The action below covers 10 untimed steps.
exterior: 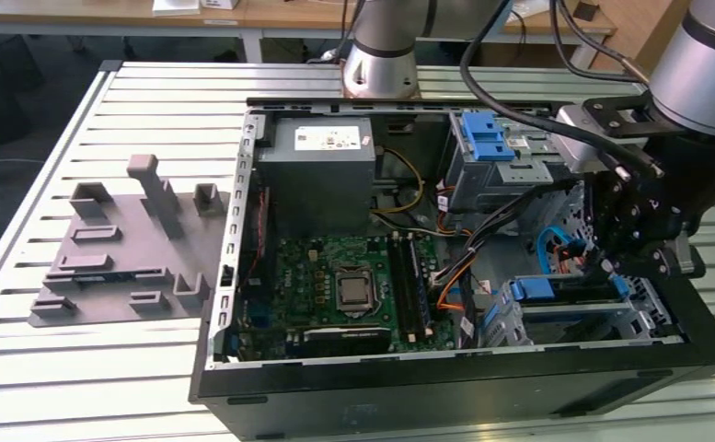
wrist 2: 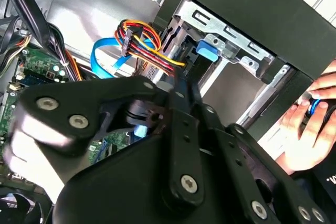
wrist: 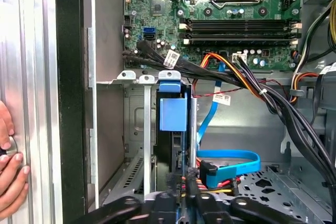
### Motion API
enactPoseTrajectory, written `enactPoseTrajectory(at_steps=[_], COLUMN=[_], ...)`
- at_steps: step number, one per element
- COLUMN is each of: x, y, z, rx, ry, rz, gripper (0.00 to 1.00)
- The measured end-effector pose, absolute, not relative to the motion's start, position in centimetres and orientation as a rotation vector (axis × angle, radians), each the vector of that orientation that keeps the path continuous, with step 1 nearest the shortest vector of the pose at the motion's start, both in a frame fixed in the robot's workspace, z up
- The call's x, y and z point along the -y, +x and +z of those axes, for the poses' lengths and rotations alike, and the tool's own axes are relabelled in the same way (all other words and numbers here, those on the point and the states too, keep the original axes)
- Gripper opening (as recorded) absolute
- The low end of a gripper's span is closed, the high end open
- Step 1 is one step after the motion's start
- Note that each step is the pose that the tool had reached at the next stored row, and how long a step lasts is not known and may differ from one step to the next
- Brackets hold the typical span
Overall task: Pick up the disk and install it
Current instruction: 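Insert the first disk wire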
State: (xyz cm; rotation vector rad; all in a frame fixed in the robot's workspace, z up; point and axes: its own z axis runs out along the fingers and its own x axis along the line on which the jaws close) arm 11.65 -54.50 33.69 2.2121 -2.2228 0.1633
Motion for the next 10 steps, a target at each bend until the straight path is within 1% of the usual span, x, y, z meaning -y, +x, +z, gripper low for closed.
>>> enactPoseTrajectory(at_steps=[2,10], x=[54.50,54.50], y=[11.66,11.66], z=[33.74,33.84], rx=[2.222,2.223], ry=[2.212,2.212], rz=[0.164,0.163], gripper=[0.11,0.11])
